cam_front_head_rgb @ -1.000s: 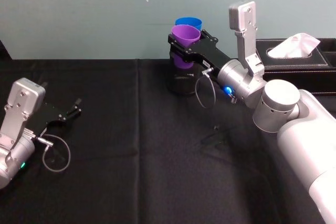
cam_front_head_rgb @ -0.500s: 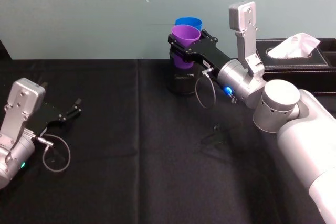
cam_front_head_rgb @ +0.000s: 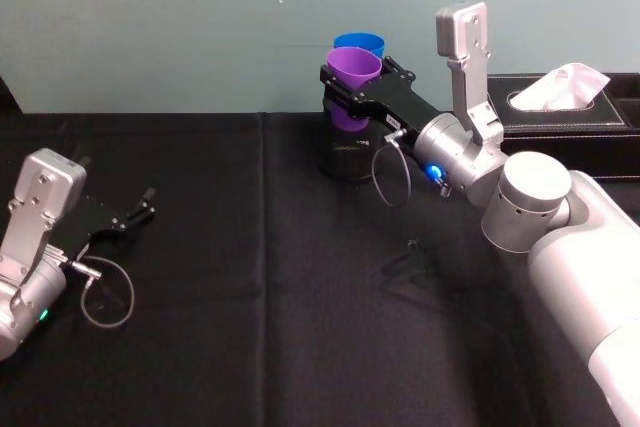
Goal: Pick up one cup with a gripper and tap it against the other cup.
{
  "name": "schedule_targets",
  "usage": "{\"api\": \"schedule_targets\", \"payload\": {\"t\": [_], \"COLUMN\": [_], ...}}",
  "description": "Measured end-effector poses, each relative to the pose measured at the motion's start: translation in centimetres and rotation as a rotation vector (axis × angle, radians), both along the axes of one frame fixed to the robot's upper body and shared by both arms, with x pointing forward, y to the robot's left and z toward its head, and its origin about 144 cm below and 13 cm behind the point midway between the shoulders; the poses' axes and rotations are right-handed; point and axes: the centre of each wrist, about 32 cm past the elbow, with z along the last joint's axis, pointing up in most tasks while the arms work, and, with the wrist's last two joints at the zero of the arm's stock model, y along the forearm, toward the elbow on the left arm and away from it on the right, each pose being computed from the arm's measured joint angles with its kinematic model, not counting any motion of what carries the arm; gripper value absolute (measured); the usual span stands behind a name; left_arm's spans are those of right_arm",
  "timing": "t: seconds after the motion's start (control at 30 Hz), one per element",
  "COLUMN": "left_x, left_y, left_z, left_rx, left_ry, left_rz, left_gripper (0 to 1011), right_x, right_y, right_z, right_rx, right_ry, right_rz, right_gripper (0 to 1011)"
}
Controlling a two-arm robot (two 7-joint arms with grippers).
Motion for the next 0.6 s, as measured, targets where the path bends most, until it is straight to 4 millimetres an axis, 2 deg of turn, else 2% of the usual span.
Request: {"api": "schedule_targets", "payload": {"t": [0.6], "left_x": [0.0], "left_y": [0.0], "left_z": [0.0], "left_rx": [0.0], "left_ry": [0.0], "left_rz": [0.0], "left_gripper": [1000], "right_x": [0.0], "right_y": [0.0], "right_z": [0.0], "right_rx": [0.0], "right_ry": [0.0], "right_rz": [0.0], "right_gripper": [735]}}
